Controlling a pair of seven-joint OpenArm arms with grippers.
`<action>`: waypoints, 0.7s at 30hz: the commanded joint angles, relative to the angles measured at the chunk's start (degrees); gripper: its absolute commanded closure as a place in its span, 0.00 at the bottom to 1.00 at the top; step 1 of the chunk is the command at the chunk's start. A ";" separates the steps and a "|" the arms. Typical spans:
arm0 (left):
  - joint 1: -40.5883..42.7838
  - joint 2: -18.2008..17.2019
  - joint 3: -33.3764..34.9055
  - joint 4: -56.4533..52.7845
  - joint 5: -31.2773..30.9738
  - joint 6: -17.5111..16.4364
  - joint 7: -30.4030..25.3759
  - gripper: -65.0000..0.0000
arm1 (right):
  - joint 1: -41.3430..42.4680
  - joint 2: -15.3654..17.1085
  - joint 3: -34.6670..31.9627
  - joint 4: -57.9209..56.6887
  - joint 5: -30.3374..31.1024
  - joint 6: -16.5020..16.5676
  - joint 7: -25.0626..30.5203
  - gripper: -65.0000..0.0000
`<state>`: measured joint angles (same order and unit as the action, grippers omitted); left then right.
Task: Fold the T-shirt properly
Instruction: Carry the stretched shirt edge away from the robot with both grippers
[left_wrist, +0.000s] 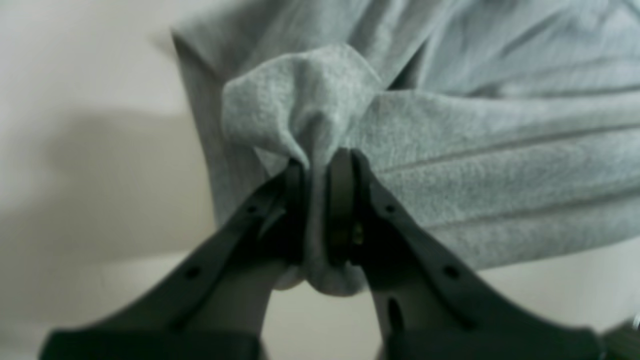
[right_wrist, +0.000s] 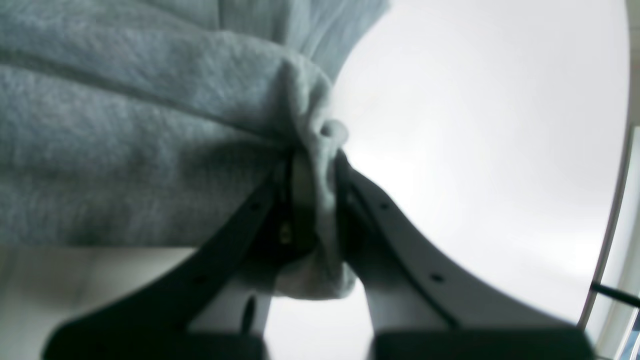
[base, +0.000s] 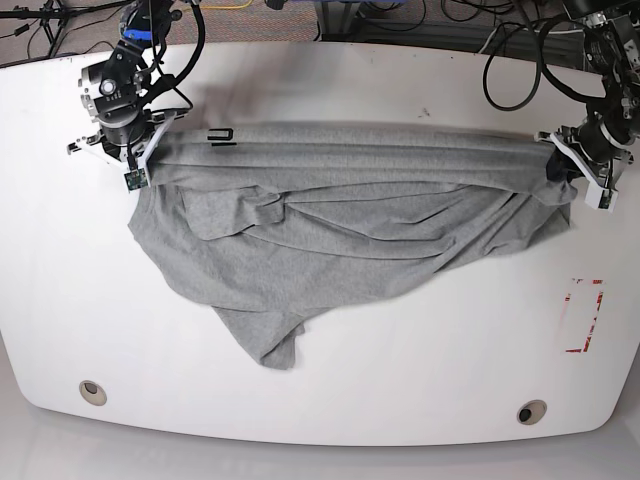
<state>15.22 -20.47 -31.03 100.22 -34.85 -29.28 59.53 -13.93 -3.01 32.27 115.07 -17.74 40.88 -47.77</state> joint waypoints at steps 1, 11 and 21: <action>0.47 -1.82 -0.67 0.92 1.84 -0.66 -1.37 1.00 | -0.97 0.50 0.30 1.20 -0.68 -0.88 0.69 0.99; 1.08 -1.73 -0.84 0.92 8.87 -6.99 -1.37 0.99 | -2.46 0.50 0.04 1.02 -0.68 -0.88 0.25 0.97; 0.82 -1.64 -0.75 1.36 10.81 -9.27 -1.11 0.99 | -1.85 0.50 -0.05 1.29 -0.68 -0.88 -0.98 0.46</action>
<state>16.51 -20.99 -31.09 100.33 -24.60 -38.65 58.78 -16.36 -3.16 31.99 115.07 -17.78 40.82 -47.97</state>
